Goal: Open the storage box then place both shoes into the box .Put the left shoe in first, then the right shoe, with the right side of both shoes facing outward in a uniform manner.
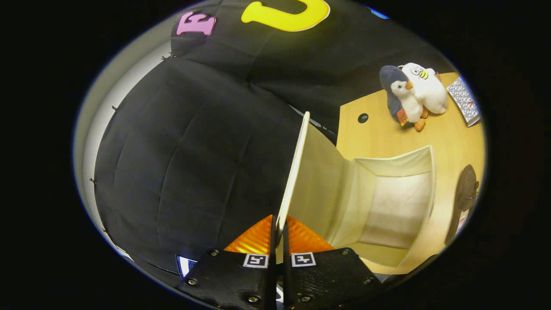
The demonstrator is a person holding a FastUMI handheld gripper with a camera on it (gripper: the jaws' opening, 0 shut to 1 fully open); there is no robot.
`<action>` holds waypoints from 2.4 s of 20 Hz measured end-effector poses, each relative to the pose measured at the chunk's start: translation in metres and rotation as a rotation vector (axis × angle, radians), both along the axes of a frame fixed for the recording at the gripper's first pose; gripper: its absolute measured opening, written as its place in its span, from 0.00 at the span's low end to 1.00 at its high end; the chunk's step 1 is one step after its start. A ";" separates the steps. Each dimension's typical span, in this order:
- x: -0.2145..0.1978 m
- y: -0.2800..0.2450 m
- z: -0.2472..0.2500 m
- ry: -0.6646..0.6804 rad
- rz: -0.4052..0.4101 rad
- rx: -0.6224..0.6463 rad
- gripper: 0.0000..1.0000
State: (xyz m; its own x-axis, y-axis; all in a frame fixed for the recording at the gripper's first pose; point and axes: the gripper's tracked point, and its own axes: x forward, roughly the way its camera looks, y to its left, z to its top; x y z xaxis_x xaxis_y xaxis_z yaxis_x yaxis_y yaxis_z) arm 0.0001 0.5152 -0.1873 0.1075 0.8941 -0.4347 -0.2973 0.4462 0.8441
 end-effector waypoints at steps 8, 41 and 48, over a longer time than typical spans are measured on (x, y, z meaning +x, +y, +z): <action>-0.038 0.138 -0.058 0.080 0.025 -0.018 0.05; -0.048 -0.019 -0.050 -0.035 0.140 -0.160 0.96; 0.022 -0.118 -0.067 -0.135 0.003 -0.236 0.96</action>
State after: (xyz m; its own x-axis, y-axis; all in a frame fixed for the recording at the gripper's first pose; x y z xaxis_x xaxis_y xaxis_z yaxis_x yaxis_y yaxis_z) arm 0.0223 0.3968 -0.2546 0.1761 0.7700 -0.6133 -0.4016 0.6250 0.6694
